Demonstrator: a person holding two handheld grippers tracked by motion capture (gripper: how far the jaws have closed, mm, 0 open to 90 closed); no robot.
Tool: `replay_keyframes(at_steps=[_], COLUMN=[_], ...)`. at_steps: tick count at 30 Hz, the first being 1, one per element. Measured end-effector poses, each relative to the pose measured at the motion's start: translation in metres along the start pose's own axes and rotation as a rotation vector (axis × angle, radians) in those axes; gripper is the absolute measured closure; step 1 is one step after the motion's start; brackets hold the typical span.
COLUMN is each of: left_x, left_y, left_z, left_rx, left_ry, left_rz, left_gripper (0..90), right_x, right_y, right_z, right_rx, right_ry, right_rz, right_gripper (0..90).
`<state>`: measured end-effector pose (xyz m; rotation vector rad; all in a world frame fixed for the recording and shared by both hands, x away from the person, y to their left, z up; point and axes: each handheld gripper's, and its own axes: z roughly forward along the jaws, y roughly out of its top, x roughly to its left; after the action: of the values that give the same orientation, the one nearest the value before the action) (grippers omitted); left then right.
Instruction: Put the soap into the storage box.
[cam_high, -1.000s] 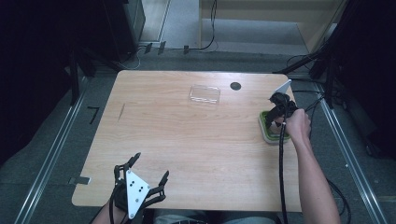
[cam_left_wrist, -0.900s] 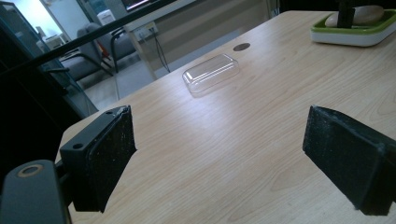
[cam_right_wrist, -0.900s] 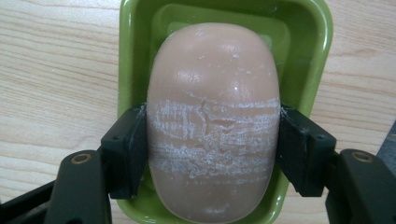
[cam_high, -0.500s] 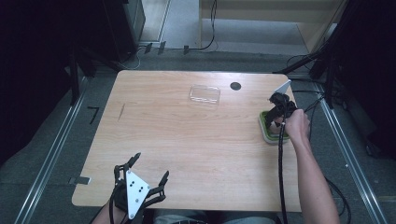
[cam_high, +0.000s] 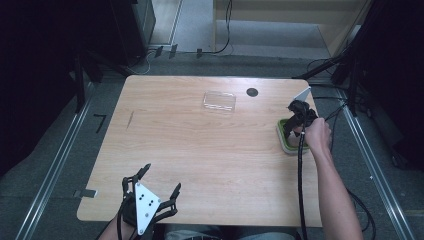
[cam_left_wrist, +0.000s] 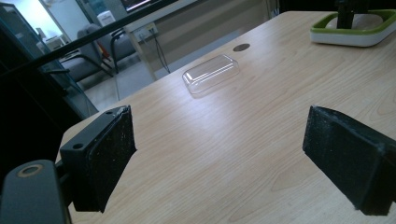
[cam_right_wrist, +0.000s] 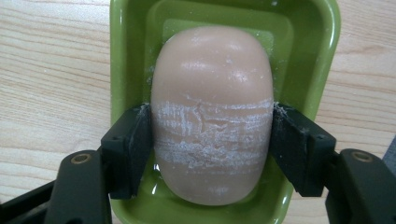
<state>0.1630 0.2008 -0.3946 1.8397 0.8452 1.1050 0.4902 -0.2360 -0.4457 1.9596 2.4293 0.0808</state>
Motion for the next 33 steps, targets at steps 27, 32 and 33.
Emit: replay_keyframes(at_steps=[27, 32, 33], left_x=[0.0, -0.002, -0.002], left_y=[0.002, 0.002, 0.002], left_z=[0.004, 0.004, 0.004], left_rx=[-0.003, -0.008, -0.007], left_ry=[-0.014, -0.015, -0.015], left_rz=[0.005, 0.005, 0.006], left_gripper=[9.9, 9.9, 9.9], right_x=[0.021, 0.03, 0.033], right_y=[-0.037, -0.049, -0.052], right_z=[-0.029, -0.035, -0.037], right_rx=[-0.066, -0.073, -0.074], right_ry=[-0.005, 0.003, 0.005], right_rz=[-0.085, -0.124, -0.126], right_gripper=[11.6, 11.5, 11.4])
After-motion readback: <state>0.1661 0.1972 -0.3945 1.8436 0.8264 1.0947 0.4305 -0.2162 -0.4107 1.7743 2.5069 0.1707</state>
